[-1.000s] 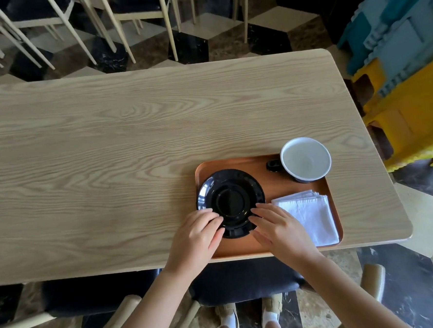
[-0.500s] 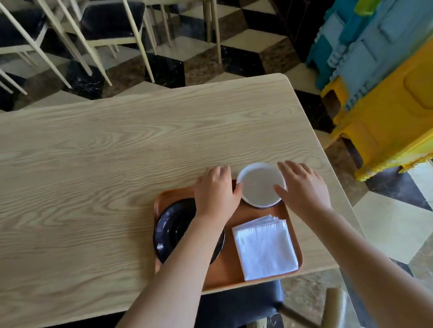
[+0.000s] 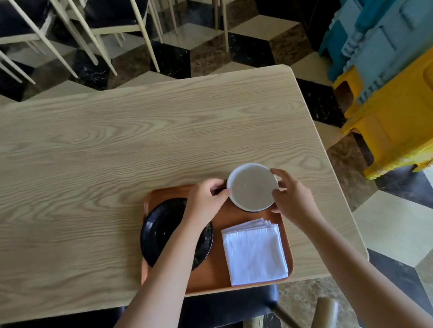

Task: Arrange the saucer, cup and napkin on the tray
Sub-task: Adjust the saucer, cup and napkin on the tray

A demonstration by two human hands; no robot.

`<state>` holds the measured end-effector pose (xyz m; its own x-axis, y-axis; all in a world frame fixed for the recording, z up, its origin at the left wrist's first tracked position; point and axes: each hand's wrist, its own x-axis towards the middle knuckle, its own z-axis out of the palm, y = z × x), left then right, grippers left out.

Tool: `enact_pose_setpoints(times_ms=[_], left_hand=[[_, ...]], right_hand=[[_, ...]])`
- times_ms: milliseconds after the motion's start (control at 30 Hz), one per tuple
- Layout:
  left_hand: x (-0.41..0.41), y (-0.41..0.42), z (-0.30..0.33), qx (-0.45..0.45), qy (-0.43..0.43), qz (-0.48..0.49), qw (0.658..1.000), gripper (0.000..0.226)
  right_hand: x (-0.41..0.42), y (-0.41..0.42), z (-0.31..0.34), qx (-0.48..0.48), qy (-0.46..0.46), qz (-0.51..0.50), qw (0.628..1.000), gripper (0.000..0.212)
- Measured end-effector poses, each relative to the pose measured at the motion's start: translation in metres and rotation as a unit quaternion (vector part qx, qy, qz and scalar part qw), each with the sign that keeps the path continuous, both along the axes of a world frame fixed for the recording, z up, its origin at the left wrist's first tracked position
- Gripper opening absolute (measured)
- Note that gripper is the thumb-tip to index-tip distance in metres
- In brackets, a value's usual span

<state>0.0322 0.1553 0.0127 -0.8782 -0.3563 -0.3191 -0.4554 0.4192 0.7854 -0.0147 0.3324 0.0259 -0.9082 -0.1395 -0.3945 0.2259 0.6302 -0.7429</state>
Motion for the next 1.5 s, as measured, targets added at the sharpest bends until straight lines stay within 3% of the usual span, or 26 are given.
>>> enact_pose_setpoints(times_ms=[233,767,900,1033,1133,1233,1367,1500], left_hand=[[0.011,-0.009,-0.001,0.002,0.0,0.005,1.0,0.031],[0.038,-0.014,0.004,-0.036,0.018,0.009,0.999,0.033],[0.044,-0.009,0.006,-0.122,0.036,-0.011,0.992,0.038],[0.072,0.004,0.007,-0.25,0.167,-0.021,0.953,0.034],[0.105,0.027,-0.006,-0.25,0.231,-0.124,0.932,0.029],[0.133,0.056,-0.03,-0.245,0.222,-0.198,0.923,0.029],[0.145,0.083,-0.054,-0.268,0.143,-0.229,0.925,0.035],[0.145,0.087,-0.063,-0.308,0.09,-0.253,0.913,0.038]], right_hand=[[0.003,-0.002,0.0,-0.052,-0.036,-0.019,0.998,0.051],[0.023,-0.009,0.002,-0.042,-0.011,0.021,0.999,0.054],[0.025,-0.006,0.0,-0.015,0.026,0.053,0.998,0.049],[0.045,0.009,-0.001,-0.007,0.095,0.046,0.994,0.036],[0.073,0.033,-0.009,0.045,0.226,0.105,0.967,0.027],[0.1,0.056,-0.03,0.099,0.324,0.212,0.917,0.032],[0.12,0.066,-0.052,0.208,0.287,0.34,0.871,0.05],[0.124,0.062,-0.061,0.237,0.238,0.333,0.881,0.052]])
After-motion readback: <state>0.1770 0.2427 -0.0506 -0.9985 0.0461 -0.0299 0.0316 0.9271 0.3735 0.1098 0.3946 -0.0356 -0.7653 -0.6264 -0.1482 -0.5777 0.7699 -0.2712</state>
